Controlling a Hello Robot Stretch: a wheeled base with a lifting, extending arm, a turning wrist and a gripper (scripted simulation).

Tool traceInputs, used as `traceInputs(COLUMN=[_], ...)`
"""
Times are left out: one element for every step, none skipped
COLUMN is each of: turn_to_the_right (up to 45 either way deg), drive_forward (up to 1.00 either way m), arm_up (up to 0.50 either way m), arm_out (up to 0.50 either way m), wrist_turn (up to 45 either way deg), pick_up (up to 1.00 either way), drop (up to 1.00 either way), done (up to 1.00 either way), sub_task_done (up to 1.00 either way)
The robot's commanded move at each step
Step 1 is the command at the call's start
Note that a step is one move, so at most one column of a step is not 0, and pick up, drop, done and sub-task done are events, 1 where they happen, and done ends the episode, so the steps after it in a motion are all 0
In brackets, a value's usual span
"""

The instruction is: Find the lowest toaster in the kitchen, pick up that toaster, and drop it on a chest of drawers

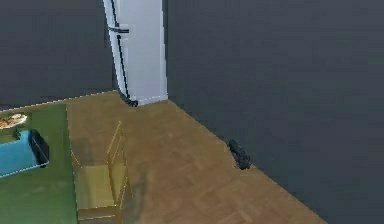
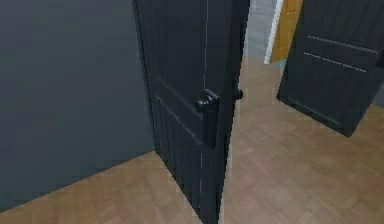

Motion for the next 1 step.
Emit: traceInputs(turn_to_the_right=[12.0], drive_forward=[0.0], arm_up=[0.0], arm_out=[0.0], wrist_turn=[0.0], pick_up=[0.0], drop=[0.0], done=[0.0], sub_task_done=[0.0])
